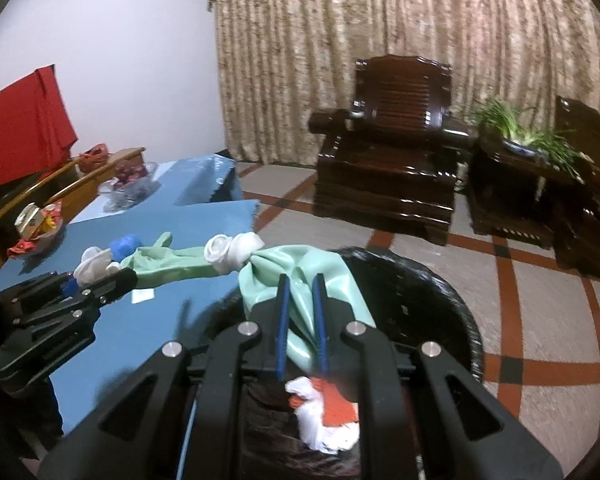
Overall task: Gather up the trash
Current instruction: 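Carry both green gloves over the bin, then open both grippers to drop the gloves into the bin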
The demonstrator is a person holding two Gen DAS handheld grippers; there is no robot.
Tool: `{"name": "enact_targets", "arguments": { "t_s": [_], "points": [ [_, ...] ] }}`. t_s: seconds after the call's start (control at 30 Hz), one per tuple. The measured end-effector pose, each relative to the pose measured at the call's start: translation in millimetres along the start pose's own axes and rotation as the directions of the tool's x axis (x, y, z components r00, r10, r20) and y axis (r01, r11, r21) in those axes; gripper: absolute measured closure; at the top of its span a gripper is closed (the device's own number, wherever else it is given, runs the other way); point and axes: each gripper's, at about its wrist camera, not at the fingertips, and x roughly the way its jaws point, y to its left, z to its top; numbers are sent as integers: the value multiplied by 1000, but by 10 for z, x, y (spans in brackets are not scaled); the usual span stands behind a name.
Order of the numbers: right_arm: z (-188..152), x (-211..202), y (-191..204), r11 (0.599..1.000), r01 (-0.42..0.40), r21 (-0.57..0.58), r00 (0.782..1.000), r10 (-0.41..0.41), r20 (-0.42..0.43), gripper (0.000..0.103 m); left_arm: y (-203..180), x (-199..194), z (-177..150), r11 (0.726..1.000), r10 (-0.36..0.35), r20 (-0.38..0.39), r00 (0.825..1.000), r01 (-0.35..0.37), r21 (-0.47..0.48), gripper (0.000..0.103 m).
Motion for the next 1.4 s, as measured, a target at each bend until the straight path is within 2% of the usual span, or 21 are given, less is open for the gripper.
{"name": "enact_targets", "arguments": {
  "t_s": [0.4,0.93,1.13,1.17,1.2,1.27,1.3,1.37,1.4],
  "points": [
    [-250,77,-392,996,75,47,996,-73,-46,92,-456,337,-104,996,-75,-42,996,77,52,76],
    [-420,322,-634,991,112,71,987,-103,-120,92,-600,719,-256,991,-107,-116,988,115,69,75],
    [-428,389,-626,989,133,67,985,-124,-124,85,-560,776,-248,990,-120,-133,984,128,56,70],
    [-433,398,-628,989,136,66,984,-127,-125,82,-544,774,-260,990,-122,-132,984,130,55,67],
    [-436,404,-642,988,140,65,983,-131,-127,74,-536,770,-261,990,-121,-130,984,129,55,60],
    [-442,396,-637,986,155,63,982,-147,-121,50,-507,749,-261,990,-121,-122,985,128,51,54],
    [-440,383,-630,985,159,62,982,-151,-114,46,-493,746,-257,990,-122,-119,985,129,50,50],
    [-435,352,-615,984,171,58,982,-165,-97,15,-468,706,-239,992,-115,-105,988,120,45,39],
    [-423,332,-600,982,179,57,981,-174,-86,11,-424,671,-231,993,-107,-93,990,111,40,31]
  ]
}}
